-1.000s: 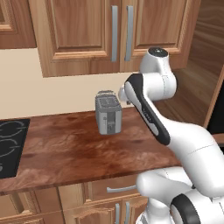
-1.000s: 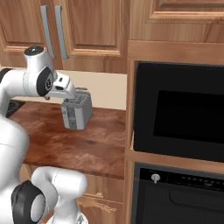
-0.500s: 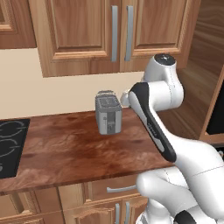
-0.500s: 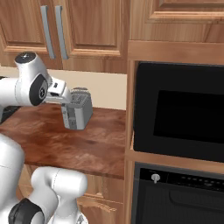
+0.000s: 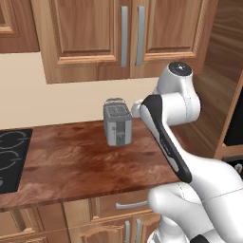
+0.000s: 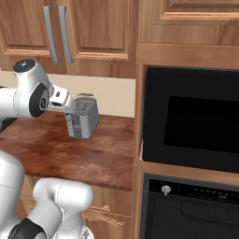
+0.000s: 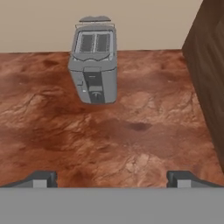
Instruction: Open the cabinet. Pick the bar soap and place it next to the sink. Then close the cabinet.
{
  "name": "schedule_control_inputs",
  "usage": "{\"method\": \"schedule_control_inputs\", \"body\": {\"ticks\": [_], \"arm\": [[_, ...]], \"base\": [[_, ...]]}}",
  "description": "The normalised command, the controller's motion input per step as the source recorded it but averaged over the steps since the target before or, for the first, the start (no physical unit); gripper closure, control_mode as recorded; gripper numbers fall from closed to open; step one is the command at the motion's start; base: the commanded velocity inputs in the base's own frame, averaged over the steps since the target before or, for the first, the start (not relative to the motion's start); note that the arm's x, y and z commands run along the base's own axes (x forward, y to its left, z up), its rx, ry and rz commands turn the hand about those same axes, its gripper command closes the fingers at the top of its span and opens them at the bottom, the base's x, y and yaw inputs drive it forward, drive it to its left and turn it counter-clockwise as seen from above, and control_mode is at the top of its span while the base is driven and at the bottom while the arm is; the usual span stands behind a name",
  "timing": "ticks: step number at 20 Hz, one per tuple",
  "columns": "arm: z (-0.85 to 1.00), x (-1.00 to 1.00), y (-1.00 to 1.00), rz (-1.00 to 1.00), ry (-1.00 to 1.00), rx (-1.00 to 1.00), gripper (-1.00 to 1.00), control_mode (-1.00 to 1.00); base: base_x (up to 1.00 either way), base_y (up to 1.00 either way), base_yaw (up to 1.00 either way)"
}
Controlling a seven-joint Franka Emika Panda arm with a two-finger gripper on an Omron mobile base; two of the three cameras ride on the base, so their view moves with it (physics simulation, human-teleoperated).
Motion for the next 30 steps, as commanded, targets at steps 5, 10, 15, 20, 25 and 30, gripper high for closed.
{"method": "schedule_control_inputs", "body": {"ticks": [5, 10, 15, 20, 25, 30], "arm": [[0.0, 0.03, 0.04, -0.06, 0.0, 0.01, -1.0, -1.0], [0.42, 0.0, 0.0, 0.0, 0.0, 0.0, -1.0, -1.0], [0.37, -0.18, -0.05, 0.09, -0.03, 0.0, -1.0, -1.0], [0.48, -0.13, -0.09, 0.15, -0.28, 0.0, -1.0, -1.0], [0.36, -0.08, -0.01, 0.16, -0.25, 0.0, -1.0, -1.0], [0.08, -0.05, -0.05, 0.17, -0.04, 0.0, -1.0, -1.0]], "base": [[0.0, 0.0, 0.0], [0.0, 0.0, 0.0], [0.0, 0.0, 0.0], [0.0, 0.0, 0.0], [0.0, 0.0, 0.0], [0.0, 0.0, 0.0]]}}
